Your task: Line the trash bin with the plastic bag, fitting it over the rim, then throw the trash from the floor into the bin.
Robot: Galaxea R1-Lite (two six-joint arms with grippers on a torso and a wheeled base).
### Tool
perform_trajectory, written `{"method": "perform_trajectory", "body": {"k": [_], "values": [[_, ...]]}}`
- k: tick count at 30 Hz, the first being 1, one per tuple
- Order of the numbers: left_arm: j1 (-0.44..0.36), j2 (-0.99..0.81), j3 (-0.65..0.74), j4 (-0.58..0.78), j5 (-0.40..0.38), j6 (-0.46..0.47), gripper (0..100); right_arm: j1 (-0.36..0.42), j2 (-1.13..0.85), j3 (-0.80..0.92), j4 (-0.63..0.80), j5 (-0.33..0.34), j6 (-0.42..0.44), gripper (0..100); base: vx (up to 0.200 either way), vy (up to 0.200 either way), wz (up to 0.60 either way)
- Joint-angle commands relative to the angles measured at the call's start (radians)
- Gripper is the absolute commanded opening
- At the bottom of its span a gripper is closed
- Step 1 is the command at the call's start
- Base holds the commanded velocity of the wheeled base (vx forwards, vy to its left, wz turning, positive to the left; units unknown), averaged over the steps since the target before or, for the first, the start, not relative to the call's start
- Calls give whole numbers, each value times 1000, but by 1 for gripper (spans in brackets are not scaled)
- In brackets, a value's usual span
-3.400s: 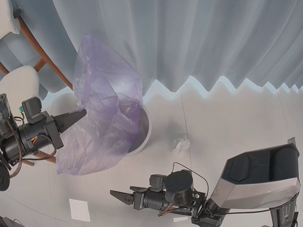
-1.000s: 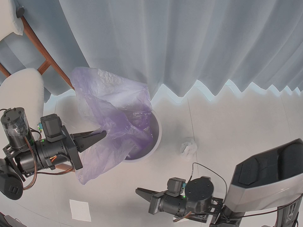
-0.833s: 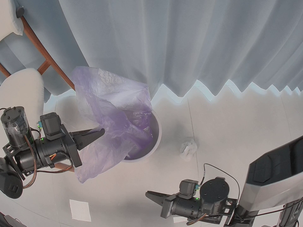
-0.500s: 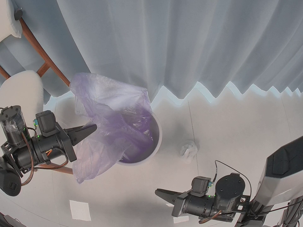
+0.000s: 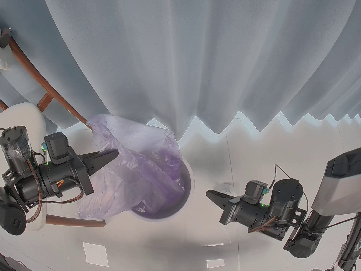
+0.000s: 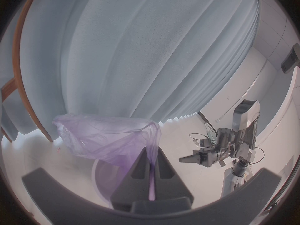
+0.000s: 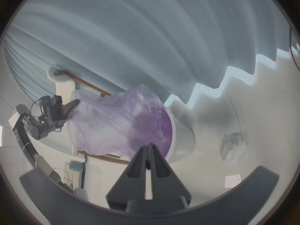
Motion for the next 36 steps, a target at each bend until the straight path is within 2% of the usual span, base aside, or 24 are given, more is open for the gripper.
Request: {"method": "perform_trajectory", "body": {"k": [1,7,10,19,23,30,36], "values": [[-47,-2,27,1,-1,1,0,-20,16,-99,-16,3,-7,0,0,0,0],[-103,-45,98,3,1,1,0,11,108,-271,-13,9,-14,0,0,0,0],[-133,-79,124,15,-1,-4,0,8,215,-401,-15,42,-48,0,0,0,0],[-204,-122,168,21,-2,-27,0,3,350,-610,14,48,-68,0,0,0,0],[-247,-126,177,21,-1,-65,0,-31,340,-659,16,48,-70,0,0,0,0],[-251,-126,184,21,-1,-63,0,-81,301,-677,21,48,-76,0,0,0,0],[-274,-123,193,18,-2,-62,0,-98,350,-742,50,40,-100,0,0,0,0]]}}
